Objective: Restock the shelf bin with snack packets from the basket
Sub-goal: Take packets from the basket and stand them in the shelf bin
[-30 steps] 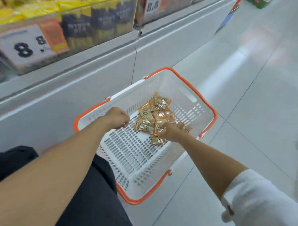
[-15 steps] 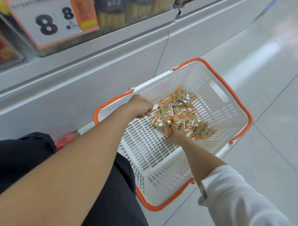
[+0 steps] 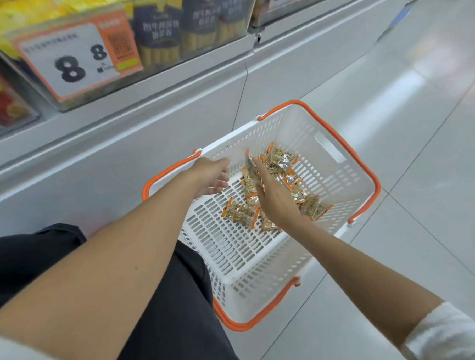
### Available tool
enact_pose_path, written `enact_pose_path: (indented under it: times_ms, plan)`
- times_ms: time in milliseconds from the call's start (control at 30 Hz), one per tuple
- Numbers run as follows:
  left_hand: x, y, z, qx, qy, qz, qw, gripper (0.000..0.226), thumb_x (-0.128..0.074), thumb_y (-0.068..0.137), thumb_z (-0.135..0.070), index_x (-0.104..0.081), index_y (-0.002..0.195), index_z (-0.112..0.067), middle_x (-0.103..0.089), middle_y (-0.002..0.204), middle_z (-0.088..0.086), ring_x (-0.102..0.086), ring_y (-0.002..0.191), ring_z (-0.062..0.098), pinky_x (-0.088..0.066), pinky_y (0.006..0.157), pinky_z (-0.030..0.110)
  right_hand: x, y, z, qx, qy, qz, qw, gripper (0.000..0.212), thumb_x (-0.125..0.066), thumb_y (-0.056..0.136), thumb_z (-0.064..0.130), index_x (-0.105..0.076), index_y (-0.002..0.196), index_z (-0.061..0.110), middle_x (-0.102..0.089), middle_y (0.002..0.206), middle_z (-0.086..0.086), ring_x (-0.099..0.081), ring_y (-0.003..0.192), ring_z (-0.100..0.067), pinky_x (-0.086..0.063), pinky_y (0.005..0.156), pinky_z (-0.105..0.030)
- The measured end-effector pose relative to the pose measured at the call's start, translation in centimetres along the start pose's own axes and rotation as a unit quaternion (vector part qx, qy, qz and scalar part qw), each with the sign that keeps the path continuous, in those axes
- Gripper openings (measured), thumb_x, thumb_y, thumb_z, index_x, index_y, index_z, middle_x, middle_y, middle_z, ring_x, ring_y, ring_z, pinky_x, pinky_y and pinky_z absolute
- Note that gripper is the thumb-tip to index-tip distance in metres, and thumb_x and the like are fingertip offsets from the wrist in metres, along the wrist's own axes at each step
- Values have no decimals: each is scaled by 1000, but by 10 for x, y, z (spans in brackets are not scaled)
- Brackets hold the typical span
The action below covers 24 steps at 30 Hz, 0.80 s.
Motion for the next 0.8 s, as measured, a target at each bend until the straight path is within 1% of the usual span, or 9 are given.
enact_pose_path:
  times_ms: [100,200,300,333,367,433,533,633,800]
  plan:
    - [-1,-12,-4,10,-76,20,997,56,-59,87,-56,-58,122,-12,-61,114,5,-66,88,15,-57,60,24,30,0,23,156,-82,-36,984,91,-60,78,-13,-22,153,21,-70,104,-21,-68,74,-34,-55,49,-38]
    - [2,-28,-7,-2,-124,19,992,37,-72,87,-19,-60,118,-3,-65,103,9,-65,79,12,-60,64,23,59,1,27,240,-74,-89,964,84,-58,66,-21,-46,142,10,-57,135,-20,-61,118,-32,-59,77,-43]
    - [7,-45,-18,-37,-206,13,978,25,-66,83,8,-59,105,-2,-66,97,13,-65,78,16,-59,68,25,85,11,34,75,124,-51,988,75,-54,84,6,-25,153,12,-29,156,-8,-29,142,-19,-37,109,-23]
    - [9,-52,-24,-50,-227,19,972,22,-65,83,11,-59,101,-2,-66,97,14,-66,79,17,-59,68,25,95,15,39,-35,256,-11,966,80,-57,84,21,-18,154,15,-28,155,-6,-31,141,-20,-38,108,-25]
    - [10,-59,-30,-63,-245,28,967,25,-64,83,13,-58,102,-3,-67,97,14,-66,82,19,-60,68,26,102,17,43,-139,400,34,905,85,-62,82,33,-19,154,16,-34,151,-5,-37,137,-24,-45,103,-33]
    - [11,-76,-44,-87,-264,46,959,40,-63,82,15,-53,115,-6,-67,99,15,-67,86,21,-60,69,28,119,22,57,-203,538,111,811,67,-74,83,32,-46,137,4,-55,132,-10,-53,123,-28,-57,86,-35]
    - [16,-103,-66,-123,-251,70,957,54,-63,81,16,-49,126,-11,-66,105,17,-66,86,22,-60,64,25,154,29,79,-139,525,121,831,9,-66,90,6,-67,99,4,-70,98,-8,-68,91,-19,-56,76,-22]
    - [25,-128,-84,-168,-200,76,962,56,-66,78,16,-51,128,-4,-68,98,14,-69,77,20,-58,59,21,188,34,96,-101,522,147,834,14,-63,90,2,-67,104,2,-71,90,-3,-68,82,-12,-54,74,-19]
    - [54,-173,-114,-248,-55,40,966,58,-80,72,2,-58,124,-10,-71,101,8,-70,81,15,-60,75,28,245,41,148,-34,385,126,914,10,-67,87,-1,-70,96,3,-69,83,-6,-64,74,-13,-56,71,-21]
Point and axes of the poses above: each hand's wrist, its own y-axis towards the middle knuckle, its own x-axis out of the back of the hand, z = x × y, the point moved 3 cm from there along y, towards the middle knuckle
